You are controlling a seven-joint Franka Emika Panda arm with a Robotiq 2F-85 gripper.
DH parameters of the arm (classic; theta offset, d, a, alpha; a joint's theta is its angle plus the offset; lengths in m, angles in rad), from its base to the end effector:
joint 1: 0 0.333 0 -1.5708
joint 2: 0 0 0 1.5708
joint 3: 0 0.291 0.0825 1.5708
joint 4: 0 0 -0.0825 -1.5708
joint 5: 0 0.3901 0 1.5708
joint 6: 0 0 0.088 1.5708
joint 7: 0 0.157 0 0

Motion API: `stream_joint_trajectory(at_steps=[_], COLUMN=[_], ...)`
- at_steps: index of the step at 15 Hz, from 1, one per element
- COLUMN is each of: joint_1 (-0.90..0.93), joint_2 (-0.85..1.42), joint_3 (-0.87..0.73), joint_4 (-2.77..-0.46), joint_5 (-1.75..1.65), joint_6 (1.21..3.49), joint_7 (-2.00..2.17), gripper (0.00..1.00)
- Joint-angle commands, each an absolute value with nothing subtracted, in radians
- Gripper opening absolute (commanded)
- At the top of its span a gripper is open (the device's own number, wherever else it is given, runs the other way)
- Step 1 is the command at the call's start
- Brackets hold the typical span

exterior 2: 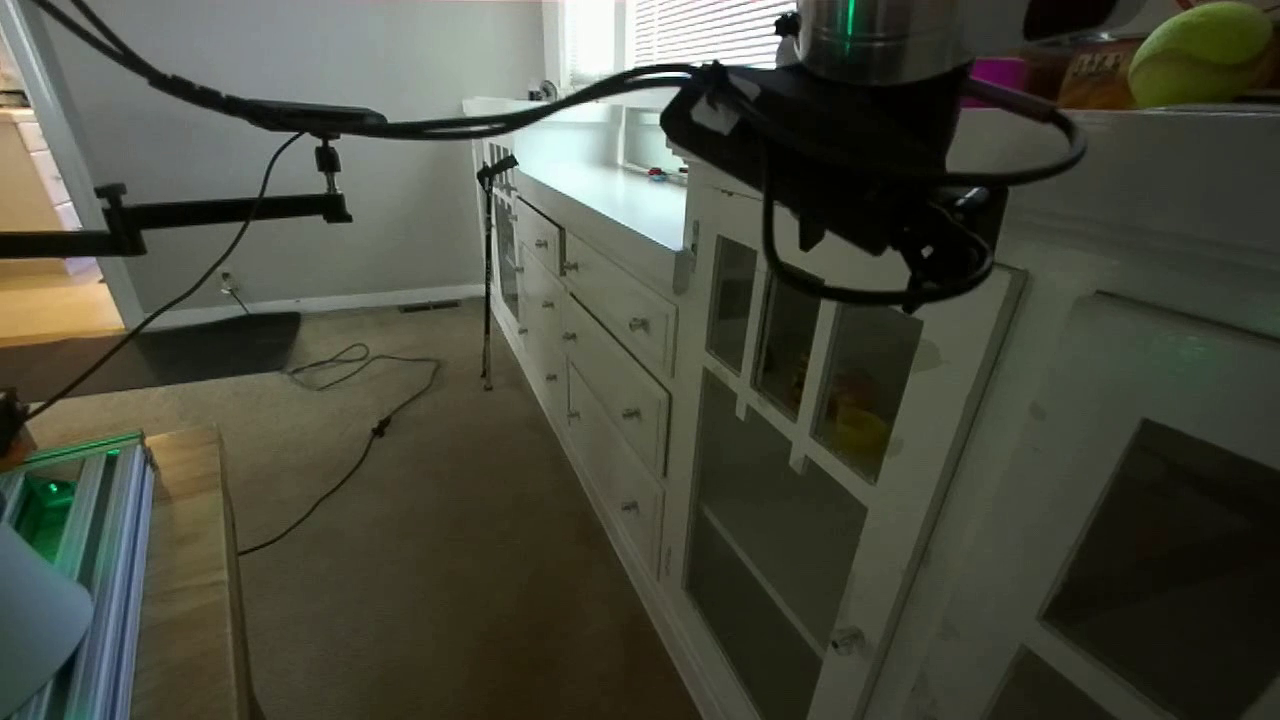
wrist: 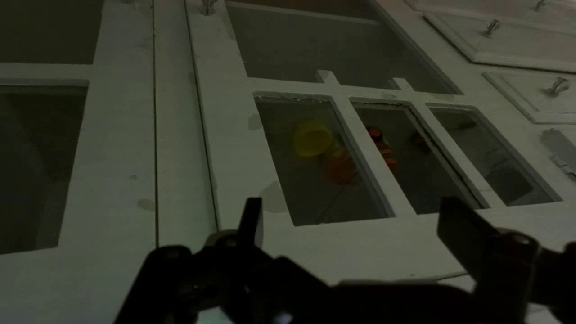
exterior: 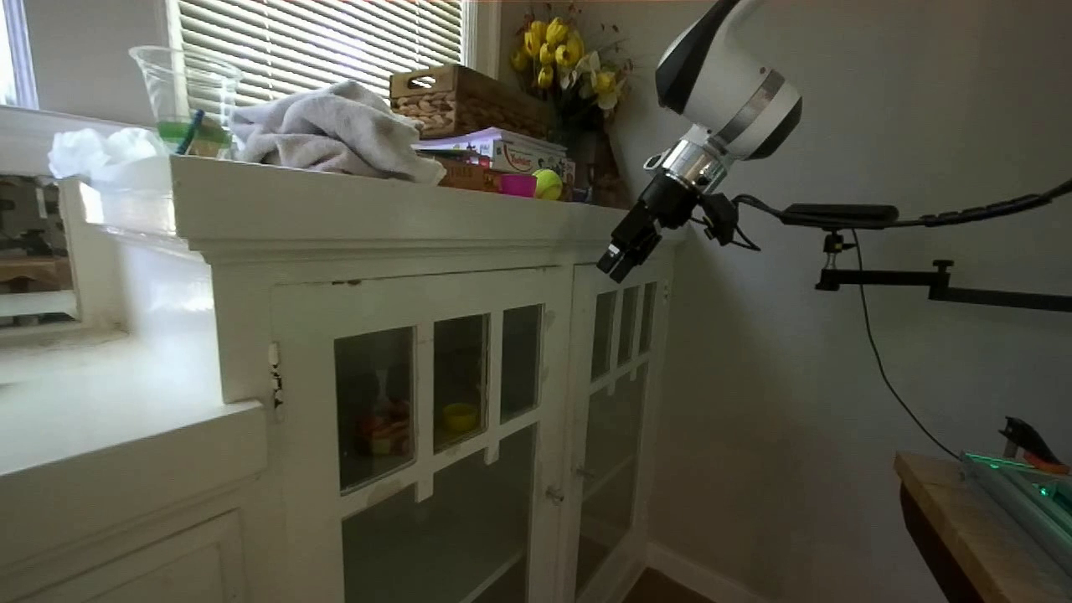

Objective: Open the cabinet's left door

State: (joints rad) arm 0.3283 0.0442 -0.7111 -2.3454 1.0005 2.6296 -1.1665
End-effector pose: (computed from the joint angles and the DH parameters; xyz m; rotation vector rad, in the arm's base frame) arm 0.5056 -0.2052 0.2659 -2.7993 0.0602 -0.8008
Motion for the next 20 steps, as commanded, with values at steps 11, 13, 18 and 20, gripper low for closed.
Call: stream_joint_trajectory(at_steps=[11,13,18,20], joint_1=[-0.024,-0.026,-0.025,-0.026], joint_2=[0.243,0.243,0.243,0.243], joint_3=[-0.396,-0.395,-0.393,-0.393], joint_4=[-2.139,-2.137,-2.136,-2.136], joint_5=[1.156,1.156,1.156,1.156], joint_6=[2.61,2.609,2.609,2.609], joint_7=[-1.363,-1.363,-1.363,-1.363], gripper=[1.0,1.0,1.0,1.0])
